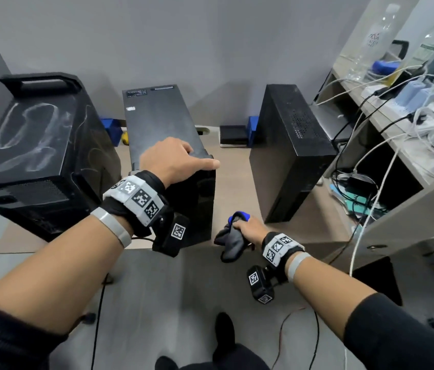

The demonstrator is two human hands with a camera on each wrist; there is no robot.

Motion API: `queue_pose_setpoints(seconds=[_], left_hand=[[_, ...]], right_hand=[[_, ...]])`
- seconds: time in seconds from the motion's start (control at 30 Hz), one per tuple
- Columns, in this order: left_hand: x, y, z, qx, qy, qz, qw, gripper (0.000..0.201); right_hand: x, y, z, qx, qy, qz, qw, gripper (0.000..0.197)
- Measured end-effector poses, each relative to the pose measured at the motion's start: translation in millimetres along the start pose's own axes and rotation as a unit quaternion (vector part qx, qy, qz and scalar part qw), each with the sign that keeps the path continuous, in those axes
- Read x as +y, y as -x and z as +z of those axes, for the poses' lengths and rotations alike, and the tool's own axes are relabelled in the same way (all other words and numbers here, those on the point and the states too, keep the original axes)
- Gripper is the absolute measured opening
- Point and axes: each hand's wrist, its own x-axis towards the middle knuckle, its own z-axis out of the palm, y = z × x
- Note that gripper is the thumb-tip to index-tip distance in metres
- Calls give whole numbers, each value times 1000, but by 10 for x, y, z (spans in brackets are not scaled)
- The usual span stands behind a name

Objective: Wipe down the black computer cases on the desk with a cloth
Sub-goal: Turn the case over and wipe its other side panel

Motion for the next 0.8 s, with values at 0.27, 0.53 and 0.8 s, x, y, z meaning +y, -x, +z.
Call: queue_pose_setpoints(seconds=[0.27, 0.53, 0.8], left_hand=[[70, 7, 47, 19, 36, -20, 999, 68], [124, 82, 75, 29, 119, -33, 992, 64], [300, -92, 136, -65, 143, 56, 986, 48]], right_hand=[[574, -357, 596, -11, -4, -1, 1000, 65], [84, 28, 511, 69, -140, -33, 987, 56], [591, -645, 494, 143, -209, 72, 965, 75]])
